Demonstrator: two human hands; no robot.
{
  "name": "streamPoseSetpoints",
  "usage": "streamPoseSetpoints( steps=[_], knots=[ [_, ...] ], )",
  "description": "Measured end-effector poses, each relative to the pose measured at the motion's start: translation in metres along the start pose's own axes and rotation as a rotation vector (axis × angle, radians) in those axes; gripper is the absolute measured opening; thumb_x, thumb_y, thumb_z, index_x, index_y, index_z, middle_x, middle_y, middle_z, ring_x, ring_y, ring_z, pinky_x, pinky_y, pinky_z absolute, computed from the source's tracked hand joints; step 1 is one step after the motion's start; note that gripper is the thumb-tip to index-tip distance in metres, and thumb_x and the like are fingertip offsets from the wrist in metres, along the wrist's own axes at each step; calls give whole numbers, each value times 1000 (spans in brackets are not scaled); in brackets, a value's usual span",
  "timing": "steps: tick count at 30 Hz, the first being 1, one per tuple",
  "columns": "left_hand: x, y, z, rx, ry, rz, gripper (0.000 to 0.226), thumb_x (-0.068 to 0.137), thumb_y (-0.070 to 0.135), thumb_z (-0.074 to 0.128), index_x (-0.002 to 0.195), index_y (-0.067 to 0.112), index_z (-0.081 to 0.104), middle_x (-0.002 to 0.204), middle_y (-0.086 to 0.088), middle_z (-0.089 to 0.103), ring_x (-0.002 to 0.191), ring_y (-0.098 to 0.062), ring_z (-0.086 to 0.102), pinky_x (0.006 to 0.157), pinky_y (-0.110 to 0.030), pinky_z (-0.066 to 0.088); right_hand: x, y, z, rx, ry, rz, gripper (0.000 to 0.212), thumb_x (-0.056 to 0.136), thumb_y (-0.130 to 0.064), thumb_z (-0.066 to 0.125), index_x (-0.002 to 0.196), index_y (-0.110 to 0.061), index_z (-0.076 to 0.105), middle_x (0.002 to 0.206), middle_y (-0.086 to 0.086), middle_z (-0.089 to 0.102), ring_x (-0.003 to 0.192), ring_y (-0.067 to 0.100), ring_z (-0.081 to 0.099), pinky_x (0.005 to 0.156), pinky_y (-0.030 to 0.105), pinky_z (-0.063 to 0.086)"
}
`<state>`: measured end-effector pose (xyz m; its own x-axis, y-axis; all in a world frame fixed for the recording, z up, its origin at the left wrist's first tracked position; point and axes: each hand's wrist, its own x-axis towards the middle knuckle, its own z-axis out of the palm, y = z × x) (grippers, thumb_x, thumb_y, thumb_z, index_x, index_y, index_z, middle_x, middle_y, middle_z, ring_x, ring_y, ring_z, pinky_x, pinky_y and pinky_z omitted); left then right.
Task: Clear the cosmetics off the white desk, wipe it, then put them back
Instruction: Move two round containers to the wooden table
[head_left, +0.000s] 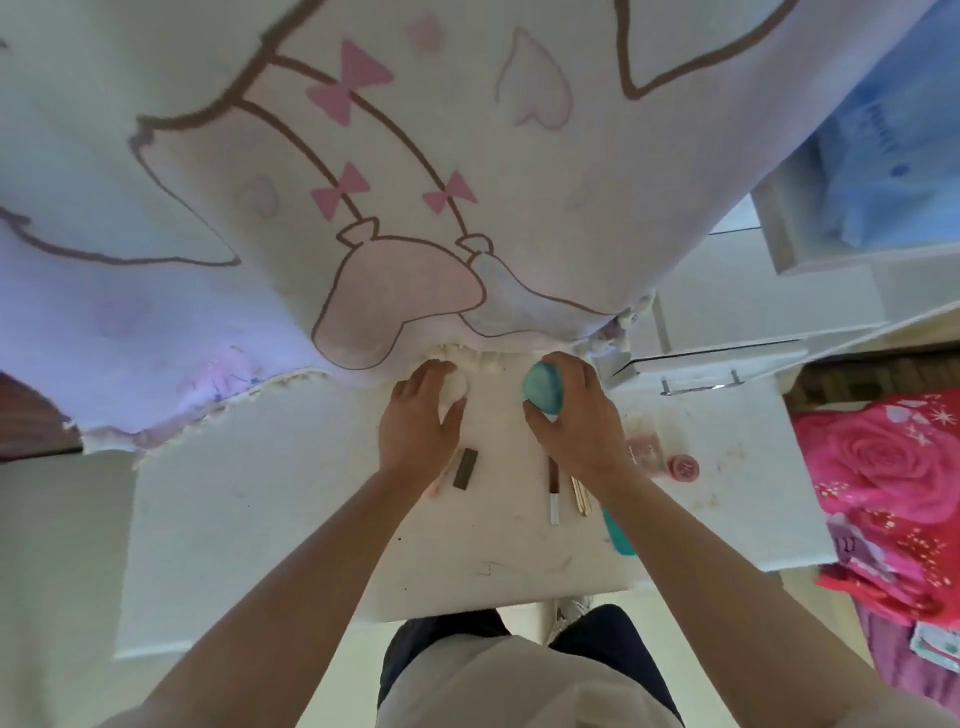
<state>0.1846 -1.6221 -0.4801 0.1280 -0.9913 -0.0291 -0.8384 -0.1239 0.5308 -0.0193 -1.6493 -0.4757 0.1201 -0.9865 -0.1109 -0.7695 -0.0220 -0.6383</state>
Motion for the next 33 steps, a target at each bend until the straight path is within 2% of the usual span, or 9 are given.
streamPoseSetpoints(
  steps=[2,5,8,11,15,20,24,28,33],
  knots=[
    [-18,13,-20,0,101,-13,38,88,27,66,124,24,53,130,6,59,108,-24,57,78,-35,52,-10,-8,-17,-10,-6,-83,52,83,-33,71,126,-28,42,121,-3,53,93,19,59,72,29,47],
    [-53,28,-48,4,268,-78,42,88,25,67,128,21,55,133,4,58,114,-24,55,85,-37,52,-27,-20,-36,-18,-37,-226,51,83,-37,70,124,-33,40,122,-7,53,92,19,61,70,32,52],
    [-102,39,-76,9,446,-171,45,88,24,68,131,17,56,139,-1,55,121,-25,54,90,-34,48,-45,-36,-42,43,-63,-348,52,81,-36,72,125,-33,45,124,-9,54,96,19,62,72,29,48],
    [-160,45,-109,25,623,-234,42,87,22,69,127,16,59,135,-2,56,119,-22,55,89,-30,49,-66,-67,-36,84,-113,-452,53,80,-36,73,127,-33,49,126,-10,55,102,18,61,74,30,48],
    [-248,35,-152,87,755,-345,42,84,22,66,125,16,60,131,-1,57,115,-21,56,87,-26,46,-109,-126,-14,127,-195,-595,52,79,-38,72,126,-36,50,124,-17,55,101,9,58,73,23,40],
    [-384,1,-206,185,952,-561,44,81,18,74,123,17,61,126,-1,58,109,-23,58,79,-36,56,-202,-222,31,168,-350,-850,53,78,-39,72,126,-37,50,124,-22,55,100,4,58,71,18,40],
    [-502,-31,-239,243,1071,-741,43,82,20,74,123,18,61,124,-1,59,106,-21,57,74,-32,53,-297,-295,82,215,-466,-1029,52,79,-41,73,126,-36,51,122,-22,56,101,2,57,72,12,37],
    [-624,-74,-268,304,1158,-887,46,80,19,75,124,19,60,124,-1,58,110,-23,55,77,-30,46,-404,-368,142,217,-560,-1188,55,77,-42,73,127,-36,51,123,-20,57,104,3,58,82,23,49],
    [-739,-118,-301,328,1214,-1038,46,81,25,74,124,22,59,125,3,58,111,-23,55,79,-36,52,-519,-441,203,219,-644,-1333,57,78,-48,72,128,-36,49,122,-18,58,98,5,59,74,19,44]
  ],
)
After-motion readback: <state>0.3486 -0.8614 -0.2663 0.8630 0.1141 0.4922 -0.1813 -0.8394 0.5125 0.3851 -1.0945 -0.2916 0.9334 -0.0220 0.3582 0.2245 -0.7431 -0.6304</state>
